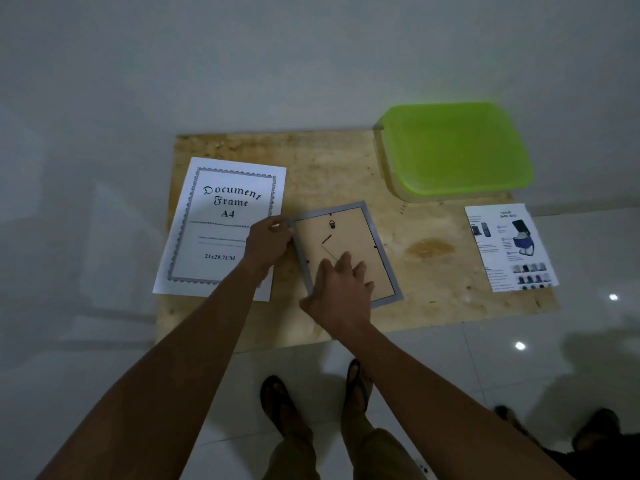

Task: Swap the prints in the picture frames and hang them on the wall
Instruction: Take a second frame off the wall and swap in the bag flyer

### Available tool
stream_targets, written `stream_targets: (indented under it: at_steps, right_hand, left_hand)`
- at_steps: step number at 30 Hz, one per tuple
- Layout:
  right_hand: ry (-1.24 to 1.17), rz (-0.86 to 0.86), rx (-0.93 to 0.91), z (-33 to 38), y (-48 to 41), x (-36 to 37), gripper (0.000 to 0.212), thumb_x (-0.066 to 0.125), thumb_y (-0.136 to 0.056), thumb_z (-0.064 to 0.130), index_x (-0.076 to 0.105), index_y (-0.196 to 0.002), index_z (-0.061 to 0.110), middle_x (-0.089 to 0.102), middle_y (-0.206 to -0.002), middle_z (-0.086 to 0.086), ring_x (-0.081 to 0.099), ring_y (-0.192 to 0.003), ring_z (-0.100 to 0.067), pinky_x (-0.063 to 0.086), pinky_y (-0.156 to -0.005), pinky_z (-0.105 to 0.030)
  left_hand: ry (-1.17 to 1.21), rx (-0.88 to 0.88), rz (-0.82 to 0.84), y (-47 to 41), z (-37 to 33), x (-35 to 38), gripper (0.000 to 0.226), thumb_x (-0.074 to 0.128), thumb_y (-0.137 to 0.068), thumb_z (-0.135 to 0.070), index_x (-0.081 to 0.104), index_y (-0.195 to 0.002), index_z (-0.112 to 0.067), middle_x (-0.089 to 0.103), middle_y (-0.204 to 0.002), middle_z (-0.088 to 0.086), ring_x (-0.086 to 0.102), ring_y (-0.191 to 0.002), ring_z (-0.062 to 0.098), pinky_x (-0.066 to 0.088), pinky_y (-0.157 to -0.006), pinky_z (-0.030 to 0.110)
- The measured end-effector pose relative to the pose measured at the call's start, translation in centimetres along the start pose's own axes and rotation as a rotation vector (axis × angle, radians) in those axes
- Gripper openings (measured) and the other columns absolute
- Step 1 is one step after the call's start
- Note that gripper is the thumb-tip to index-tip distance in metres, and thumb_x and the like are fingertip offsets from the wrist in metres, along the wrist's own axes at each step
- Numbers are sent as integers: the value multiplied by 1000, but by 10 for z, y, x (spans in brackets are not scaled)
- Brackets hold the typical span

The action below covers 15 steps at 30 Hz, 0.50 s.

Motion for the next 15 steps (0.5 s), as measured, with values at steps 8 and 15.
stream_targets:
  at_steps: [8, 15]
  right_hand:
    - [66, -238, -94, 11, 14, -37, 50, 54, -93, 27, 42, -138, 9, 52, -125, -16, 55, -108, -41, 55, -75, -48]
    - [-113, -476, -94, -5, 24, -103, 54, 52, -92, 3, 47, -144, 14, 68, -120, -13, 69, -94, -37, 53, -71, -40]
  left_hand:
    - [77, -75, 68, 6, 11, -3, 39, 65, -89, -24, 66, -126, -12, 71, -109, 10, 68, -101, 25, 55, -96, 46]
    - [72, -82, 287, 30, -20, 17, 35, 59, -99, -27, 61, -131, -12, 65, -124, 8, 64, -98, 23, 48, -72, 27]
Point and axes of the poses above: each hand's wrist, its own y-axis away from the middle knuckle, its own x-axis out of the palm, z = x × y, the point moved 7 cm from there along -y, towards the middle knuckle
